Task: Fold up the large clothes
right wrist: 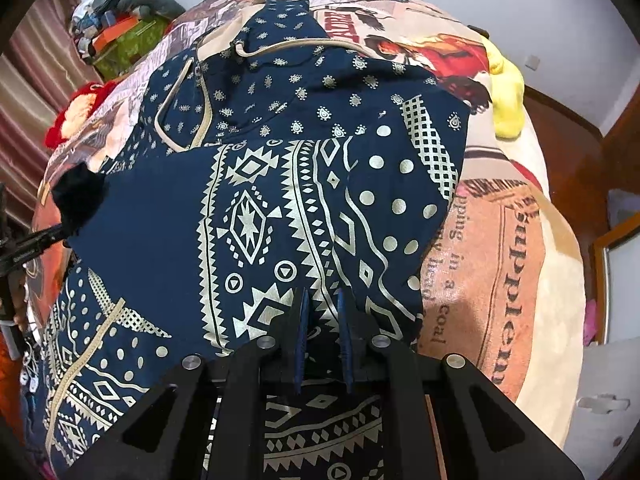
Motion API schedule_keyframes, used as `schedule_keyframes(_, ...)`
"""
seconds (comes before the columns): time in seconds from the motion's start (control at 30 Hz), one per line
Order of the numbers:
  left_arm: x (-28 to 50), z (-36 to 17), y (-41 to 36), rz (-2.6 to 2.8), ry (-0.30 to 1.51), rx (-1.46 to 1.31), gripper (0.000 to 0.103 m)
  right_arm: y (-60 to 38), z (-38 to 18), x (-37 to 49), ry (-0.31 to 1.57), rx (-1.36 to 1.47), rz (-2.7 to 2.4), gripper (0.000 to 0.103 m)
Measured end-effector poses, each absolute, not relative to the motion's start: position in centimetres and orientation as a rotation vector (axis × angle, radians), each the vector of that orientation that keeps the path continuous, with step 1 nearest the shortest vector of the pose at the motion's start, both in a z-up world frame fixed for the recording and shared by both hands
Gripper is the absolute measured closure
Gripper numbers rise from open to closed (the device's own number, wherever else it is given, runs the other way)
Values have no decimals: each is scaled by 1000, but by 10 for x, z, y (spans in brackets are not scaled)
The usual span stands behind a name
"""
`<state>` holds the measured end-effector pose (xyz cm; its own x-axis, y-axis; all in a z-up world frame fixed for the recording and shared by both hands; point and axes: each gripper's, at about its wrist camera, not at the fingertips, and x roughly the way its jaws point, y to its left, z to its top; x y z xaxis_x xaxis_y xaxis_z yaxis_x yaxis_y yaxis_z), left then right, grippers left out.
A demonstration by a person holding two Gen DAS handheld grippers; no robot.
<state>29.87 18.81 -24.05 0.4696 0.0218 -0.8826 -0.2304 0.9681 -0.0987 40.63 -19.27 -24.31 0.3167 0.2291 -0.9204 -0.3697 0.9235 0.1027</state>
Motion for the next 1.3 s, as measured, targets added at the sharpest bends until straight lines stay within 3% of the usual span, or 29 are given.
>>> schedule_keyframes(0.37,297,-207,195,186,1023,-175,58,-188,-235,408,1203,-144,371,92)
schedule_keyframes(0.73,369,-144,147,64,890,-85,53,-174,-148,448,910,50,471,92)
schedule_keyframes(0.83,395,-137,141,45,875,-106,47,-167,-137,470,898,152,497,92)
schedule_keyframes(1.3,538,-177,130,-11,998,-262,46,-88,-163,592,927,138,446,92)
